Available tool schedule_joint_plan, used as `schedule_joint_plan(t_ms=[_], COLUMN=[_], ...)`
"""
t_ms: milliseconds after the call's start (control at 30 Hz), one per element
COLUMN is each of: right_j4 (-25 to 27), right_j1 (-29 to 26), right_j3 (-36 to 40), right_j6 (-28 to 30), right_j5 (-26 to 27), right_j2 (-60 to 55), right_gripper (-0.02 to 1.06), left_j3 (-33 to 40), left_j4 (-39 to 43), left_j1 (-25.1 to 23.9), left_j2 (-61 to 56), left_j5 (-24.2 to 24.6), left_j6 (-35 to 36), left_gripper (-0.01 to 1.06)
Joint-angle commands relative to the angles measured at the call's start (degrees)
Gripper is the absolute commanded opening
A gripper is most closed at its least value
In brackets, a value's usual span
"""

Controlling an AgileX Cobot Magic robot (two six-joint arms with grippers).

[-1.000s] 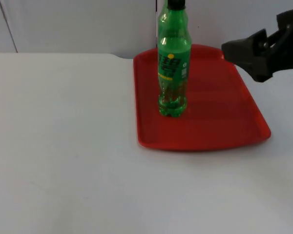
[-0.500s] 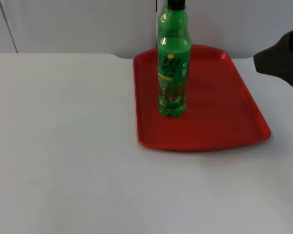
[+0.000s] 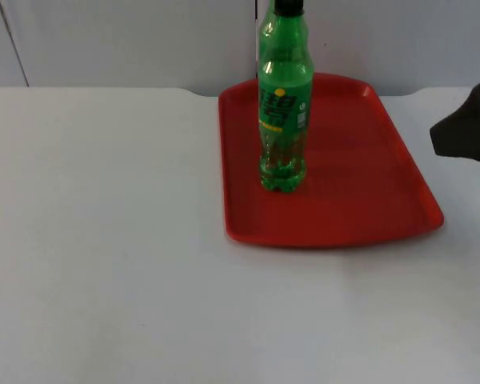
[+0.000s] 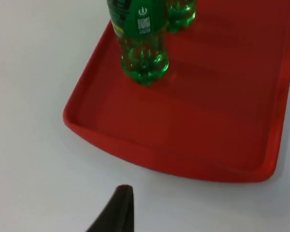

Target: Place the bottle upright on the tray.

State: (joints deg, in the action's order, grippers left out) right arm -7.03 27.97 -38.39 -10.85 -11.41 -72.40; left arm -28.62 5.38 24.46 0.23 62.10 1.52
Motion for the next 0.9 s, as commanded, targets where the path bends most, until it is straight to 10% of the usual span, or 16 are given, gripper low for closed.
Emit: schedule_joint_plan(t_ms=[0, 867], right_j4=[1.7, 3.3], right_j1=[-0.1, 0.1], right_j3=[0.2, 0.2], right_j6=[-0.3, 6.4], right_j5=[-1.6, -19.4], right_j2=[0.7, 34.8], right_gripper=[0.98, 0.98], left_j3=[0.3, 0.3], left_j4=[0.1, 0.1], left_j1=[0.1, 0.1], left_j2=[-0.2, -0.2], left_j5=[-0.6, -0.6], left_j6=[0.2, 0.2], left_gripper=[1.05, 1.05])
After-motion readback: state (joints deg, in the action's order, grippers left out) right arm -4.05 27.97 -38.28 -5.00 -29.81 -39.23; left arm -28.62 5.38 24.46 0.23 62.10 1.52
